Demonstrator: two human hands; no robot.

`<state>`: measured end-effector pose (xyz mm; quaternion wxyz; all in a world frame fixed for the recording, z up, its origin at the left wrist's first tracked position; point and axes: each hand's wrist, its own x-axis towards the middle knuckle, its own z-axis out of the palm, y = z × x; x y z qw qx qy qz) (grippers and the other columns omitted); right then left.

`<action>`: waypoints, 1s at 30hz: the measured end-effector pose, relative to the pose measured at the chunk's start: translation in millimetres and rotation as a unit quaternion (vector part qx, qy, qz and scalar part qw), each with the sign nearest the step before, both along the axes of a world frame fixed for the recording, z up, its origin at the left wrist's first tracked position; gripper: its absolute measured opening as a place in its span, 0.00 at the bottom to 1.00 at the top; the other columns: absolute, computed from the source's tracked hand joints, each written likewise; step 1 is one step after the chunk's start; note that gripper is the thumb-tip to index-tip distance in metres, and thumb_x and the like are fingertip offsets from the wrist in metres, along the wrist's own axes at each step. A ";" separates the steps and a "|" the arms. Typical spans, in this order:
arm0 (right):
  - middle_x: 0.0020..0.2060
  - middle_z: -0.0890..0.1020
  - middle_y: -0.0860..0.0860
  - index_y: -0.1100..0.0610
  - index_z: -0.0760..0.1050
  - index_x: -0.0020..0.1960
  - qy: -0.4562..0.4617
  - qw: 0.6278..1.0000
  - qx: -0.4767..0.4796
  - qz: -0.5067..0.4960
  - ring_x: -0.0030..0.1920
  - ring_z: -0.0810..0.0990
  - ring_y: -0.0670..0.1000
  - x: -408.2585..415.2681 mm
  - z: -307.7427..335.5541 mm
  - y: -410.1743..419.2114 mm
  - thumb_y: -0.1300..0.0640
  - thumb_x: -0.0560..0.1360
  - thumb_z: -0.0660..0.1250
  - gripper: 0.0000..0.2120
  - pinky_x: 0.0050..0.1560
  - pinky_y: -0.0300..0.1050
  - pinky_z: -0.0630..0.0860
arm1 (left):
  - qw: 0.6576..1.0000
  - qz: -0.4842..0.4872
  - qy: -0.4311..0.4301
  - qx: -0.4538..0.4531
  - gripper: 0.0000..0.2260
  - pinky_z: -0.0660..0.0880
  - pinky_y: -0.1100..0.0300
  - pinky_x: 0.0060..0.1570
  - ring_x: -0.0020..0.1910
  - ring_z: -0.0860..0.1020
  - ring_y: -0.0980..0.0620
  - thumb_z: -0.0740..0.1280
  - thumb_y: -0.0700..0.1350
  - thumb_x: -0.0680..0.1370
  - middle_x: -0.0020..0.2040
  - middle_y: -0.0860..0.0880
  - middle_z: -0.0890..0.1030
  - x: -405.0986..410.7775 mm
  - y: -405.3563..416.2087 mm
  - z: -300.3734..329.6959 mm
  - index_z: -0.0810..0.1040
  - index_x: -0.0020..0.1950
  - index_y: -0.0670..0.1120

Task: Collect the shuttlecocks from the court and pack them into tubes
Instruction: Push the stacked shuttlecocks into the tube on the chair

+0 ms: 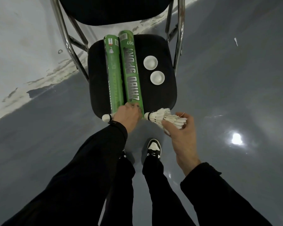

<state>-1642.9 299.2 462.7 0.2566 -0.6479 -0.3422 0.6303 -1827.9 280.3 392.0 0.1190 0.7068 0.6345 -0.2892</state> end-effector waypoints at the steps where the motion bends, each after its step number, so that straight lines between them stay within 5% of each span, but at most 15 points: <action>1: 0.47 0.85 0.45 0.55 0.72 0.62 -0.001 1.000 0.012 0.002 0.46 0.85 0.41 1.0 2.5 1.6 0.66 0.74 0.75 0.21 0.49 0.40 0.83 | 1.000 0.006 -0.010 0.011 0.14 0.66 0.53 0.37 0.53 0.78 0.45 0.58 0.40 0.84 0.60 0.45 0.76 2.0 2.8 4.2 0.74 0.68 0.45; 7: 0.52 0.83 0.47 0.49 0.71 0.59 -0.004 0.989 0.150 0.002 0.52 0.85 0.45 7.8 37.6 15.8 0.66 0.73 0.76 0.21 0.51 0.38 0.80 | 0.966 0.174 -0.119 0.150 0.21 0.69 0.51 0.40 0.51 0.81 0.41 0.64 0.61 0.80 0.62 0.46 0.78 11.5 37.4 79.0 0.77 0.64 0.48; 14: 0.58 0.77 0.49 0.42 0.69 0.62 -0.070 0.938 0.331 0.071 0.58 0.81 0.50 3.0 87.8 46.1 0.58 0.73 0.77 0.26 0.59 0.51 0.80 | 0.870 0.375 -0.231 0.223 0.11 0.67 0.53 0.42 0.42 0.73 0.48 0.63 0.58 0.79 0.49 0.53 0.74 5.3 58.6 151.5 0.74 0.46 0.51; 18: 0.58 0.72 0.46 0.54 0.70 0.65 -0.165 0.879 0.420 0.156 0.54 0.72 0.37 -9.0 97.0 57.6 0.57 0.72 0.77 0.26 0.55 0.29 0.72 | 0.850 0.399 -0.262 0.224 0.11 0.69 0.53 0.43 0.41 0.72 0.48 0.64 0.57 0.78 0.46 0.53 0.73 5.5 62.9 169.1 0.71 0.42 0.52; 25: 0.62 0.72 0.53 0.55 0.72 0.66 -0.226 0.827 0.453 0.245 0.55 0.75 0.48 -28.4 107.4 83.3 0.57 0.70 0.77 0.26 0.51 0.35 0.73 | 0.843 0.365 -0.311 0.244 0.16 0.61 0.63 0.33 0.35 0.70 0.56 0.66 0.55 0.80 0.40 0.56 0.70 -1.6 64.6 174.0 0.65 0.35 0.54; 28: 0.65 0.70 0.54 0.55 0.71 0.68 -0.251 0.800 0.465 0.283 0.58 0.74 0.49 -37.8 108.3 93.9 0.55 0.71 0.77 0.28 0.52 0.39 0.75 | 0.826 0.363 -0.341 0.264 0.11 0.63 0.64 0.37 0.38 0.72 0.57 0.68 0.55 0.79 0.45 0.57 0.72 -8.8 66.4 171.2 0.69 0.41 0.55; 29: 0.66 0.71 0.55 0.55 0.71 0.68 -0.250 0.795 0.471 0.289 0.58 0.75 0.50 -40.4 108.4 96.8 0.55 0.71 0.77 0.28 0.53 0.40 0.75 | 0.812 0.369 -0.364 0.267 0.07 0.67 0.63 0.43 0.44 0.74 0.58 0.69 0.54 0.79 0.51 0.55 0.75 -12.1 66.5 169.6 0.73 0.49 0.54; 30: 0.65 0.71 0.55 0.55 0.72 0.68 -0.249 0.791 0.476 0.294 0.58 0.76 0.52 -42.8 108.8 99.6 0.55 0.70 0.77 0.28 0.53 0.41 0.76 | 0.799 0.376 -0.394 0.255 0.14 0.70 0.62 0.51 0.53 0.75 0.58 0.70 0.54 0.79 0.60 0.53 0.76 -15.2 66.9 167.9 0.74 0.61 0.53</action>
